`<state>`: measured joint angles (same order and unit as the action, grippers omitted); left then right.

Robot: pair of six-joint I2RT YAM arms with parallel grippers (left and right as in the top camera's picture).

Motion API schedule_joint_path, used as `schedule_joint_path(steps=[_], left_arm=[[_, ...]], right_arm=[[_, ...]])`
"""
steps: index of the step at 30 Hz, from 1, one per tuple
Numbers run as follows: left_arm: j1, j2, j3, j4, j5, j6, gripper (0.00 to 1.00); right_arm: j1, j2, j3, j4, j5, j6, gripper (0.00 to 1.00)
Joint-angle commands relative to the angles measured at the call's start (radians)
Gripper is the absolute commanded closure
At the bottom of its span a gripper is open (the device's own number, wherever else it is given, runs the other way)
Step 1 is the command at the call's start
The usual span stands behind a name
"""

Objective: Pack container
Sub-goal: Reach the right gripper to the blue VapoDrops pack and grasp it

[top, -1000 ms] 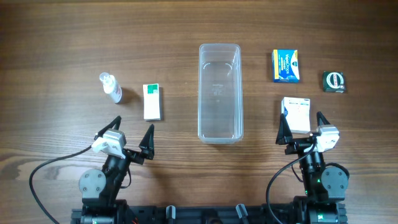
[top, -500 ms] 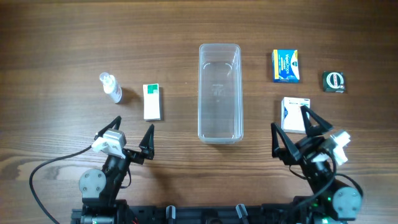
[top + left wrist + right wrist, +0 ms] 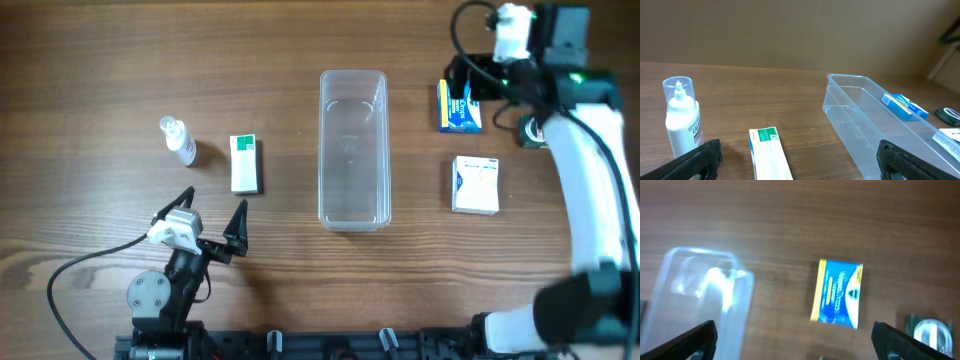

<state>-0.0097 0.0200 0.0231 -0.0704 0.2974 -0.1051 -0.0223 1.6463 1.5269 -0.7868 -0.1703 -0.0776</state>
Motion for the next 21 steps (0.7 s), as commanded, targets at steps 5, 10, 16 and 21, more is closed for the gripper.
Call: schedule_joint_path(steps=[5, 10, 16, 21], left_arm=[[0.008, -0.006, -0.007, 0.002, -0.003, 0.023, 0.00], [0.008, -0.006, -0.006, 0.002, -0.003, 0.023, 0.00], [0.008, -0.006, -0.007, 0.002, -0.003, 0.023, 0.00], [0.008, -0.006, -0.007, 0.002, -0.003, 0.023, 0.00]], right_arm=[[0.002, 0.293, 0.025, 0.119, 0.137, -0.068, 0.00], [-0.001, 0.372, 0.019, 0.139, 0.182, -0.027, 0.00], [-0.030, 0.403, 0.019, 0.132, 0.181, -0.027, 0.00], [-0.034, 0.457, 0.019, 0.129, 0.177, -0.028, 0.00]])
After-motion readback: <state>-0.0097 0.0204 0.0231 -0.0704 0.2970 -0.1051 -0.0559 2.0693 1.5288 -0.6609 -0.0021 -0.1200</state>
